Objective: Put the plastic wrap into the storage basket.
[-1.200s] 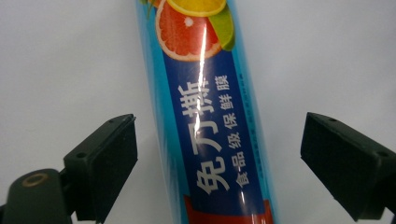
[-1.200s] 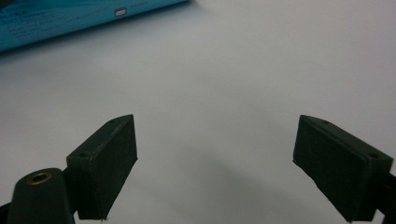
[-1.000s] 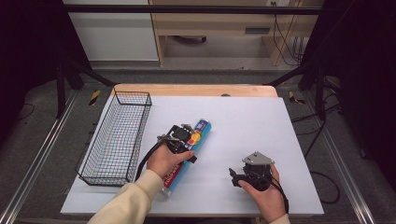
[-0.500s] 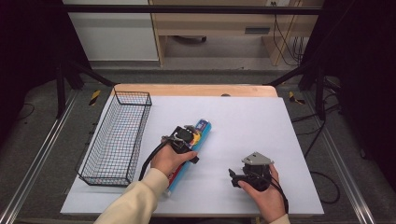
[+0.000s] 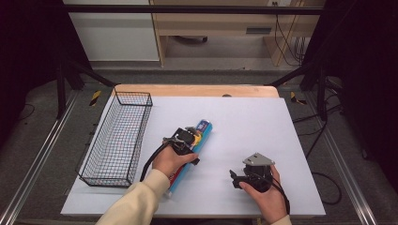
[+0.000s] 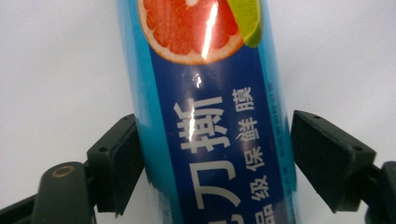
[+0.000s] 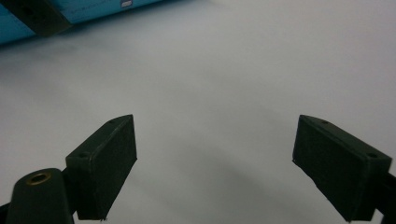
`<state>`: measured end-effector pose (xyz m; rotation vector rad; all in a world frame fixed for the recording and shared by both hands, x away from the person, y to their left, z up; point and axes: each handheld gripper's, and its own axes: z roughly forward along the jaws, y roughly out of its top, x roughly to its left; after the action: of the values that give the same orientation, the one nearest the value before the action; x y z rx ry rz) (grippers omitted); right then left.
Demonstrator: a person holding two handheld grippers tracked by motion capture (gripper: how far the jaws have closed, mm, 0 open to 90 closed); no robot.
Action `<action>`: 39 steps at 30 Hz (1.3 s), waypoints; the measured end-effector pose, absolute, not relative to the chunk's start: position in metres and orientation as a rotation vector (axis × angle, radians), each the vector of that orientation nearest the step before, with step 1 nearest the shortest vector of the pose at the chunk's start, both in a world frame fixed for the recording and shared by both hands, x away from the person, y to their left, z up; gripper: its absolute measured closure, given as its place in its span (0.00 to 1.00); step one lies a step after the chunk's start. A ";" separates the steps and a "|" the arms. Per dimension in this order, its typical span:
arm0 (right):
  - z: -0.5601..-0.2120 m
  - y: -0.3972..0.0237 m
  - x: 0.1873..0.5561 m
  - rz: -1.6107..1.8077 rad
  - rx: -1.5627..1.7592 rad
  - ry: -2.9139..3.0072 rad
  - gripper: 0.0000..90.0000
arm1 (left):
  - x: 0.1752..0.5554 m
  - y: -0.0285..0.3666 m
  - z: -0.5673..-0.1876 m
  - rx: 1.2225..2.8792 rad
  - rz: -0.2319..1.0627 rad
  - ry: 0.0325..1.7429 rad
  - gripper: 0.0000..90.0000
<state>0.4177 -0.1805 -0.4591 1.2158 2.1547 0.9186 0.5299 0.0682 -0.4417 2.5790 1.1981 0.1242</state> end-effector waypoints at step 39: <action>-0.461 -0.178 0.418 0.909 1.220 2.184 0.16 | 0.531 0.070 -0.444 2.539 0.136 1.249 0.32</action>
<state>0.4178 -0.1782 -0.4615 1.2204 2.1841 0.9093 0.5313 0.0701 -0.4441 2.5386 1.2490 0.1361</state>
